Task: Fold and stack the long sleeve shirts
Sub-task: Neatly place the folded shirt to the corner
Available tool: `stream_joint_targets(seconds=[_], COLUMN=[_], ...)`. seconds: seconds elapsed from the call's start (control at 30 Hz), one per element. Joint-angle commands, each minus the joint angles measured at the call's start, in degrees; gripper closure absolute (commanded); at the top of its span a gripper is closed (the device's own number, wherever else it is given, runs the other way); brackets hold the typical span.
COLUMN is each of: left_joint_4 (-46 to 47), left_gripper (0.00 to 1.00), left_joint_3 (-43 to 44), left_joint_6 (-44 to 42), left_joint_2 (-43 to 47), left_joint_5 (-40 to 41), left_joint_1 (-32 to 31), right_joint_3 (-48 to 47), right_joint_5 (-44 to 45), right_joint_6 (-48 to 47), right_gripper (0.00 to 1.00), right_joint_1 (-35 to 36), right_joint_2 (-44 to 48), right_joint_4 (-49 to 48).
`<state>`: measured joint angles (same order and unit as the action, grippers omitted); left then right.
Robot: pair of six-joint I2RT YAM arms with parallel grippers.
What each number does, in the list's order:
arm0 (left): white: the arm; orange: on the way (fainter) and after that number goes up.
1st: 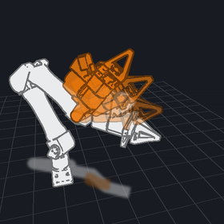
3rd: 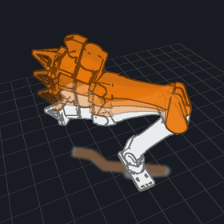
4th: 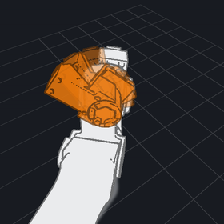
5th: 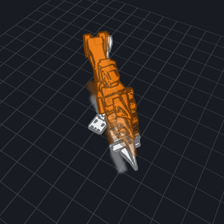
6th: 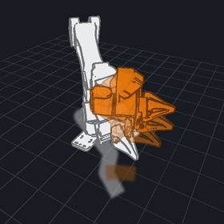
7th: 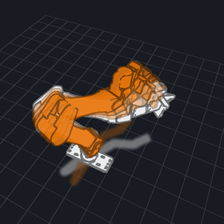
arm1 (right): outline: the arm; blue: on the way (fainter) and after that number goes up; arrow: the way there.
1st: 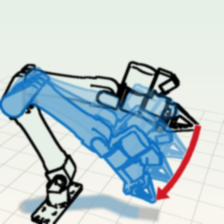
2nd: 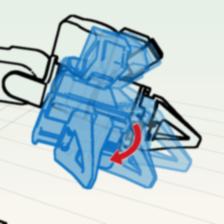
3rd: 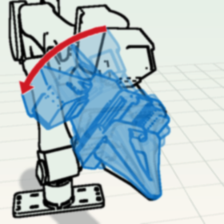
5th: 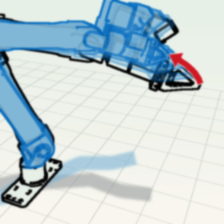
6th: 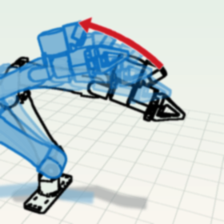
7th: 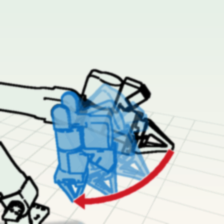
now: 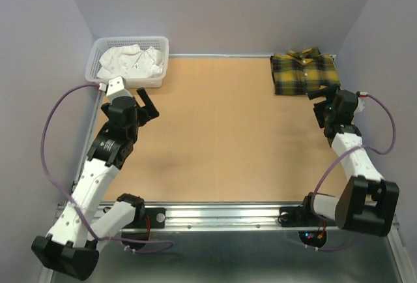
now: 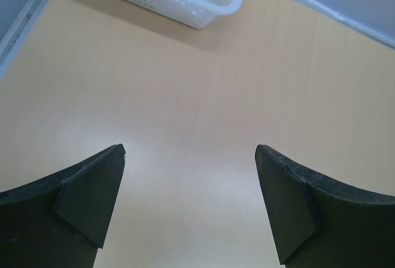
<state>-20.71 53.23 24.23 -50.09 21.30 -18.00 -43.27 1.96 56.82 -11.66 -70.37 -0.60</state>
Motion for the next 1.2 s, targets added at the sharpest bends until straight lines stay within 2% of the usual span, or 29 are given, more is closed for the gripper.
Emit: stream_joint_targets(seconds=[0.0,0.13,0.17,0.27,0.37,0.47,0.63,0.9,1.17], left_joint_4=[-9.43,-15.23,-17.41,-21.89,-24.63,-28.41,-30.53,-31.85,-33.87], left_gripper=[0.01,0.01,0.01,0.01,0.01,0.01,0.01,0.01,0.01], left_joint_3=[4.86,6.18,6.36,6.62,6.62,7.94,8.99,9.44,10.22], left_joint_6=[1.7,3.98,5.2,5.39,4.6,3.9,2.06,-1.38,-0.94], left_joint_2=[7.36,12.63,15.08,20.09,25.54,30.02,34.96,40.23,43.05], left_joint_5=[3.83,4.36,4.8,4.8,5.85,6.48,5.77,2.61,1.46], left_joint_1=[-0.11,-0.11,-0.11,-0.11,-0.11,-0.11,-0.11,-0.19,-0.19], right_joint_3=[-4.8,-10.06,-11.48,-14.9,-14.83,-13.78,-15.0,-17.2,-19.22], right_joint_5=[4.9,6.39,8.48,10.17,10.08,11.84,8.86,3.15,3.05], right_joint_6=[-16.2,-24.98,-25.17,-26.49,-28.77,-31.4,-33.96,-35.81,-37.92], right_gripper=[0.0,0.0,0.0,0.0,0.0,0.0,0.0,0.0,0.0], right_joint_1=[-0.29,-0.03,0.49,1.46,1.47,1.47,1.47,1.47,1.47], right_joint_2=[12.93,19.9,22.79,27.19,32.82,43.7,51.02,55.16,56.31], right_joint_4=[21.57,31.69,35.89,40.57,41.21,41.12,41.3,44.54,47.36])
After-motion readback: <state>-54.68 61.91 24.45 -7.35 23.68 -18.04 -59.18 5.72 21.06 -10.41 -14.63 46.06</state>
